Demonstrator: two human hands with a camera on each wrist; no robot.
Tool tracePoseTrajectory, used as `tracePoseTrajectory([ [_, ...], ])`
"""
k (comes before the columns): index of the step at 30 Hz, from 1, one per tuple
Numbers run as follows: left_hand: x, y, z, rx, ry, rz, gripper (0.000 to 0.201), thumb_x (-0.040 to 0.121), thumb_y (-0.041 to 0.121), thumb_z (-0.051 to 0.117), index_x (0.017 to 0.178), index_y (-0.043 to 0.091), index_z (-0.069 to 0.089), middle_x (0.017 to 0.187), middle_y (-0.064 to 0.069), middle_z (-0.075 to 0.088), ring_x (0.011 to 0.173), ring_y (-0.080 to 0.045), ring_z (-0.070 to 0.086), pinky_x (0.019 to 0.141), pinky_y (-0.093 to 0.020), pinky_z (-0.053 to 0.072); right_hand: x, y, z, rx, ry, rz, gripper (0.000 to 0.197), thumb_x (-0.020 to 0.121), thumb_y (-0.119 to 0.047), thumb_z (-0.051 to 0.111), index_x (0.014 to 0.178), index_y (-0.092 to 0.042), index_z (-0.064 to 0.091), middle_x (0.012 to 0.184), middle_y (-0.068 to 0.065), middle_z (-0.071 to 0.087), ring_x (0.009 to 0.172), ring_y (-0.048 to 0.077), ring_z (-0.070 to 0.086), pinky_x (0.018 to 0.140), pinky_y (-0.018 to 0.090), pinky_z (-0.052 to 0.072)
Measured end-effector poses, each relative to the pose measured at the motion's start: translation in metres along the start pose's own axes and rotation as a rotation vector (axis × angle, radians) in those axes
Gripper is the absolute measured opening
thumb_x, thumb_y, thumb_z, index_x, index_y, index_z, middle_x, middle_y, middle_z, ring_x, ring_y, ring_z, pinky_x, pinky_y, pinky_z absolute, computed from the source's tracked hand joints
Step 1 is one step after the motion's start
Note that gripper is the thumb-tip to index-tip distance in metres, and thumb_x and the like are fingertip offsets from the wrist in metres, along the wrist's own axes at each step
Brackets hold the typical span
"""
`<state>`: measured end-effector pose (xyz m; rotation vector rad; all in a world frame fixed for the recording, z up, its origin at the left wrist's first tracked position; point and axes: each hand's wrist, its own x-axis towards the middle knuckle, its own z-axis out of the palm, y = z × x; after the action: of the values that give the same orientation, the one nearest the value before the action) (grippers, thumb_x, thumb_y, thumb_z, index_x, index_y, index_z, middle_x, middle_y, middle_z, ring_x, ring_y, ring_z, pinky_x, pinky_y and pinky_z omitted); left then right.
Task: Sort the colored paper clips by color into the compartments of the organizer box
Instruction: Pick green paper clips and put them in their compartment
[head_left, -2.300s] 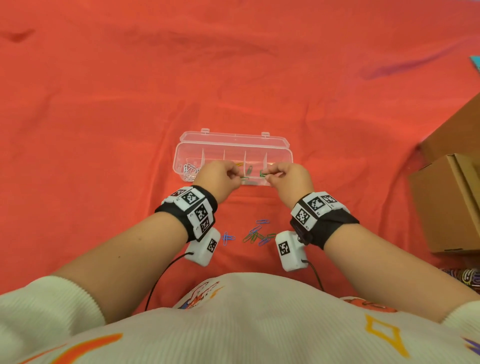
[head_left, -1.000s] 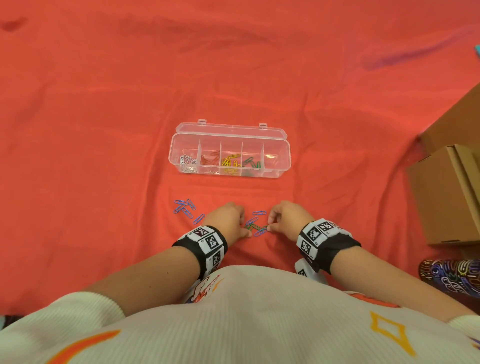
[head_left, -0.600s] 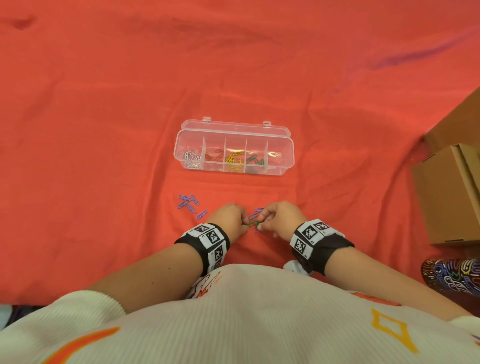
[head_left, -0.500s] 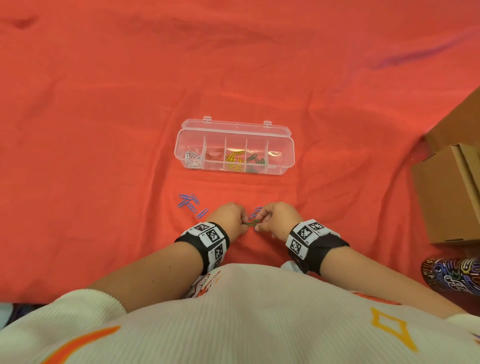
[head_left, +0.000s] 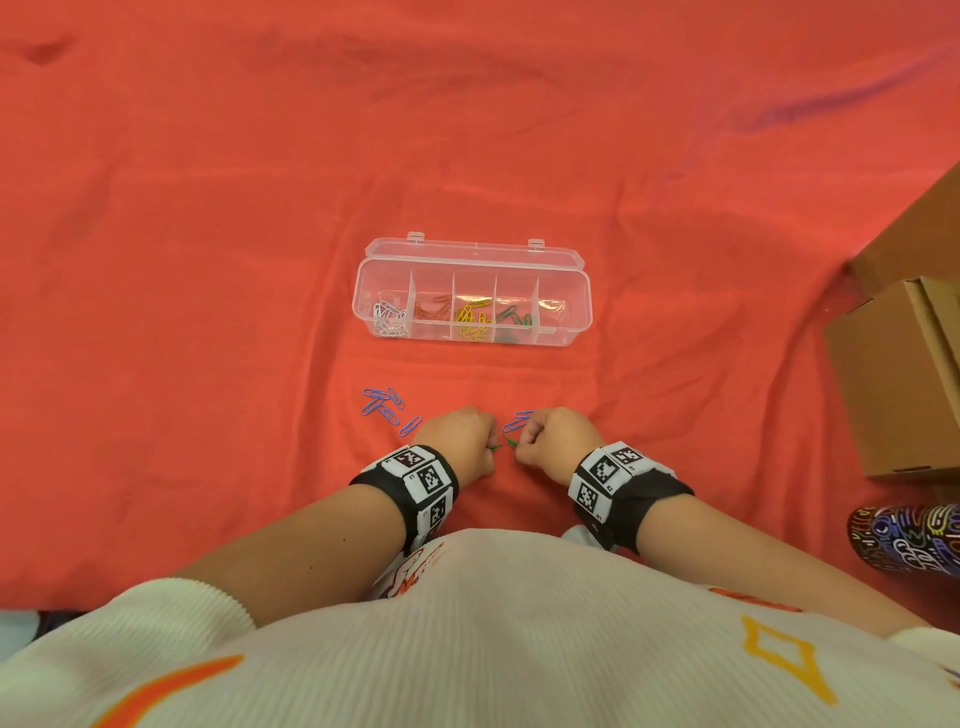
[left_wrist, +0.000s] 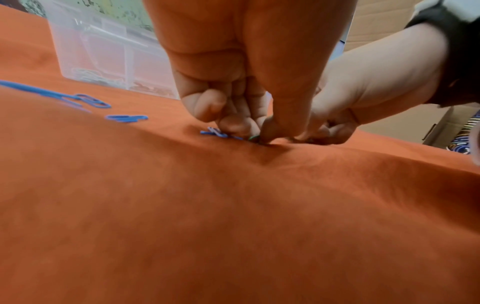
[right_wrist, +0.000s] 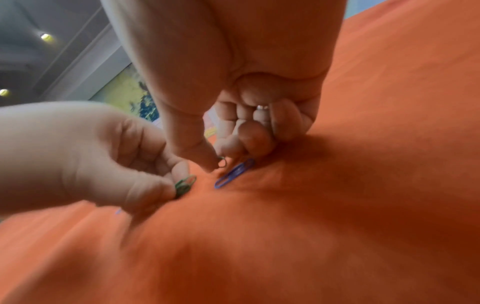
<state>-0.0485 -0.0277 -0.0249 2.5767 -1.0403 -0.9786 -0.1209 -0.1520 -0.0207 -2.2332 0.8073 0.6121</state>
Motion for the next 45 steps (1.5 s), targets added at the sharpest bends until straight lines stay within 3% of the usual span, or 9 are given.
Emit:
tracePoseTrajectory([
  [11,0.004,0.005,-0.026,-0.135,0.2,0.071,0.013,0.074,0.013,0.052,0.085,0.015,0.059,0.097,-0.007,0.062,0.092,-0.028,0.059,0.08,-0.036,0.048,-0.001,0.001,-0.034,0.232,0.113,-0.054,0.021,0.071,-0.007,0.064,0.061,-0.021,0.053,0.047,-0.001,0.056,0.036,0.006,0.052,0.048,0.024,0.04],
  [17,0.02,0.013,-0.065,-0.271,0.35,0.127,0.016,0.074,0.008,0.056,0.087,0.011,0.066,0.086,0.0,0.057,0.077,-0.017,0.053,0.075,-0.029,0.045,0.008,-0.009,-0.059,0.436,0.165,-0.103,0.014,0.078,-0.004,0.067,0.089,-0.012,0.069,0.056,-0.007,0.061,0.026,0.0,0.045,0.038,0.011,0.038],
  [20,0.031,0.018,-0.081,-0.29,0.419,0.133,0.018,0.076,0.009,0.057,0.09,0.012,0.067,0.086,0.003,0.054,0.076,-0.012,0.048,0.07,-0.022,0.037,0.014,-0.016,-0.076,0.48,0.241,-0.102,0.008,0.078,-0.008,0.069,0.085,-0.009,0.069,0.044,-0.011,0.058,0.026,-0.001,0.046,0.041,0.01,0.039],
  [23,0.042,0.025,-0.093,-0.293,0.449,0.096,0.017,0.078,0.012,0.058,0.091,0.014,0.068,0.089,0.002,0.055,0.078,-0.014,0.05,0.07,-0.02,0.034,0.023,-0.02,-0.088,0.467,0.309,-0.092,0.014,0.078,-0.009,0.07,0.069,-0.018,0.065,0.054,-0.003,0.057,0.027,-0.003,0.047,0.038,0.006,0.036],
  [26,0.052,0.029,-0.101,-0.339,0.45,0.044,0.017,0.08,0.014,0.059,0.093,0.013,0.07,0.096,-0.006,0.064,0.088,-0.022,0.058,0.072,-0.025,0.038,0.034,-0.024,-0.094,0.478,0.336,-0.046,0.007,0.078,-0.01,0.07,0.078,-0.015,0.066,0.061,-0.001,0.058,0.024,-0.003,0.045,0.033,0.007,0.035],
  [33,0.065,0.03,-0.103,-0.416,0.405,-0.064,0.021,0.08,0.006,0.056,0.093,0.011,0.071,0.092,-0.013,0.072,0.086,-0.031,0.065,0.074,-0.031,0.049,0.056,-0.032,-0.096,0.355,0.365,-0.021,0.007,0.076,-0.019,0.072,0.082,-0.017,0.069,0.064,0.0,0.062,0.027,-0.004,0.046,0.049,0.024,0.041],
  [38,0.068,0.026,-0.1,-0.45,0.39,-0.066,0.014,0.08,0.011,0.061,0.09,0.011,0.07,0.083,-0.006,0.067,0.074,-0.019,0.057,0.069,-0.026,0.044,0.063,-0.037,-0.094,0.279,0.374,-0.073,0.01,0.081,-0.018,0.066,0.088,-0.013,0.072,0.075,0.004,0.063,0.052,0.012,0.054,0.069,0.032,0.049],
  [41,0.066,0.026,-0.1,-0.474,0.398,-0.036,0.016,0.083,0.011,0.059,0.094,0.013,0.07,0.084,0.0,0.062,0.077,-0.014,0.054,0.07,-0.023,0.039,0.063,-0.036,-0.093,0.271,0.372,-0.113,0.011,0.084,-0.021,0.062,0.088,-0.02,0.072,0.069,0.0,0.064,0.041,0.004,0.055,0.07,0.032,0.052],
  [45,0.063,0.019,-0.097,-0.441,0.434,-0.002,0.02,0.08,0.01,0.059,0.095,0.015,0.071,0.092,0.001,0.056,0.081,-0.015,0.05,0.073,-0.024,0.036,0.055,-0.035,-0.092,0.259,0.377,-0.194,0.014,0.085,-0.021,0.059,0.091,-0.019,0.071,0.071,-0.001,0.064,0.051,0.009,0.053,0.068,0.03,0.05],
])
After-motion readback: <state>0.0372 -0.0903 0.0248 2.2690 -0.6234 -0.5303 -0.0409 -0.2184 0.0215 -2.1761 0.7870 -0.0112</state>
